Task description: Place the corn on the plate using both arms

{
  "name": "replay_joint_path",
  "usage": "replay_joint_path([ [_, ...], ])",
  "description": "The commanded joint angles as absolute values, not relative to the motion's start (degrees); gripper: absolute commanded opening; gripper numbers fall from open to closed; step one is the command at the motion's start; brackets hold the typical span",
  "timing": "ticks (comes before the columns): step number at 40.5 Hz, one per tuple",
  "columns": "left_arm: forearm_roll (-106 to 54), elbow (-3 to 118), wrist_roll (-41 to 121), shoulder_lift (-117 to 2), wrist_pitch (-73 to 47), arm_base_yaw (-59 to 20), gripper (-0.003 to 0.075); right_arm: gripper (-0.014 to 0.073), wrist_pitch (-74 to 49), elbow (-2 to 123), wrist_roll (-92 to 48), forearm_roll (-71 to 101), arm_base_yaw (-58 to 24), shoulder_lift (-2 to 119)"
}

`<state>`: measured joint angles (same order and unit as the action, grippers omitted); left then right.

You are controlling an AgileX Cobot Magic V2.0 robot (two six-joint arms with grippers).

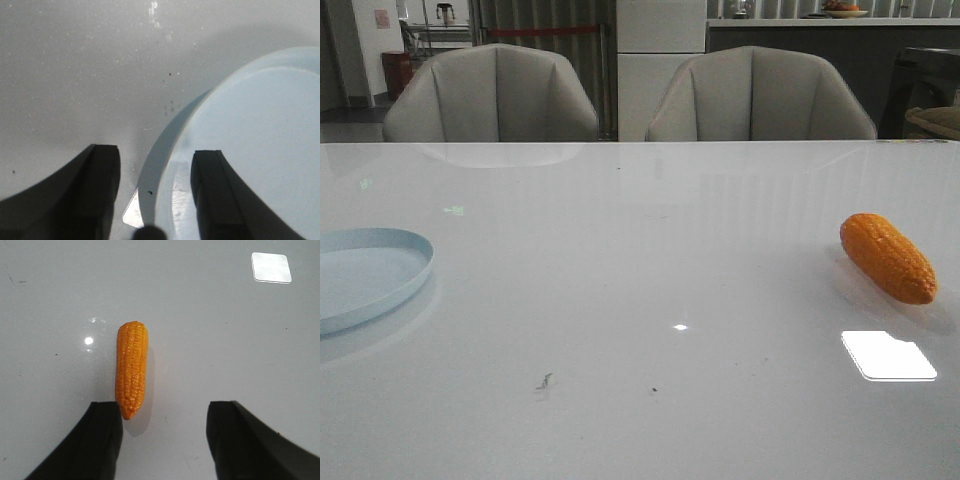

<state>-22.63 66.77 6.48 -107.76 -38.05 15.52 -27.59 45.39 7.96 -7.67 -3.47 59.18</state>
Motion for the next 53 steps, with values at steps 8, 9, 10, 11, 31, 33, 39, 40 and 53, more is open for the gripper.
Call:
replay_joint_path([
  [8,-23.5,68.4,6.7,-105.4,-35.5,15.6,0.0193,0.0489,-24.0,47.5,7.6,-8.3,-3.3,58.5],
  [9,-23.5,68.4,6.7,-105.4,-35.4,15.6,0.0183,0.0489,-24.0,47.5,7.6,-8.3,-3.3,58.5],
  [10,-23.5,68.4,6.7,-105.4,-35.2,15.6,0.0179,0.0489,-24.0,47.5,7.6,-8.3,-3.3,58.5],
  [11,-23.5,68.4,6.7,-105.5,-35.1,15.6,0.0178,0.0489,-24.0,47.5,7.6,-8.3,-3.3,58.5],
  [31,-23.8,68.4,7.2,-108.9,-36.9,14.7,0.0082,0.0489,-24.0,47.5,7.6,-8.3,-3.3,58.5],
  [33,-24.1,68.4,8.3,-108.9,-37.0,14.7,0.0100,0.0489,-24.0,47.5,7.6,-8.3,-3.3,58.5],
  [39,-29.1,68.4,18.3,-108.9,-39.3,14.7,0.0098,0.0489,-24.0,47.5,7.6,-8.3,-3.3,58.5],
  [40,-30.2,68.4,19.4,-108.9,-39.8,14.7,0.0098,0.0489,-24.0,47.5,7.6,-8.3,-3.3,58.5],
  [53,-45.4,68.4,33.9,-108.6,-49.3,12.8,0.0098,0.0489,-24.0,47.5,7.6,-8.3,-3.3,58.5],
])
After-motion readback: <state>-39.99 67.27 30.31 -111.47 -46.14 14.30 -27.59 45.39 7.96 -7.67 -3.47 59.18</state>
